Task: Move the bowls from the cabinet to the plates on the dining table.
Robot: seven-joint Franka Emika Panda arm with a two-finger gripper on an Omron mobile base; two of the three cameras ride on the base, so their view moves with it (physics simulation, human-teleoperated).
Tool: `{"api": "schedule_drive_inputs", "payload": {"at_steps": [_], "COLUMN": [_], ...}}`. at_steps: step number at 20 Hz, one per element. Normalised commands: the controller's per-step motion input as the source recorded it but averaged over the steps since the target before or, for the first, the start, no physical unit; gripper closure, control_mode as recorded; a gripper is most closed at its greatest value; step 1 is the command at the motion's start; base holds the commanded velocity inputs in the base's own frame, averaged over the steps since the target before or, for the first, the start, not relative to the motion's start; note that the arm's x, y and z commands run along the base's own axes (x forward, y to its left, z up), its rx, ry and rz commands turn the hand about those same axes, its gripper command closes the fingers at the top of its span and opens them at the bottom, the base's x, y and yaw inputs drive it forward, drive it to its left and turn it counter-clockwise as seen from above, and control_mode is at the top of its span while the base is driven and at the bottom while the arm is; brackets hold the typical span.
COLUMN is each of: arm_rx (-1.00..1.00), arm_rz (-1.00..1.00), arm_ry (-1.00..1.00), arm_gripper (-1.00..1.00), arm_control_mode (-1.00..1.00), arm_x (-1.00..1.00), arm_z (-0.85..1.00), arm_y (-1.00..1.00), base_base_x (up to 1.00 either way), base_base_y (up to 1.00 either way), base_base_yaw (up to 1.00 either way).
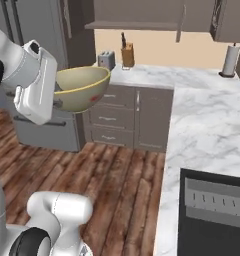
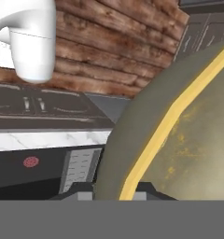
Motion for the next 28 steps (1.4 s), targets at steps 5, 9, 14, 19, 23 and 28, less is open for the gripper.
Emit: {"api": "schedule_drive_inputs", "payload": {"at_steps": [5, 9, 14, 19, 23, 28], "arm_rx": [0.00, 0.00, 0.00, 0.00, 0.00, 0.00], "arm_rz": [0.00, 0.00, 0.00, 0.00, 0.00, 0.00], "arm_ry": [0.00, 0.00, 0.00, 0.00, 0.00, 0.00], "arm_gripper": [1.00, 1.00, 1.00, 1.00, 1.00, 1.00], "arm_control_mode": [1.00, 1.00, 1.00, 1.00, 1.00, 1.00], "arm_x": [0.00, 0.00, 0.00, 0.00, 0.00, 0.00], "arm_z": [0.00, 0.00, 0.00, 0.00, 0.00, 0.00], "arm_y": [0.00, 0.00, 0.00, 0.00, 0.00, 0.00], "base_base_x": [-0.72, -0.50, -0.09, -0.02, -0.03, -0.13], "base_base_y": [0.00, 0.00, 0.00, -0.06, -0.14, -0.18], "base_base_yaw": [-0.26, -0.32, -0.36, -0.37, -0.38, -0.36]}}
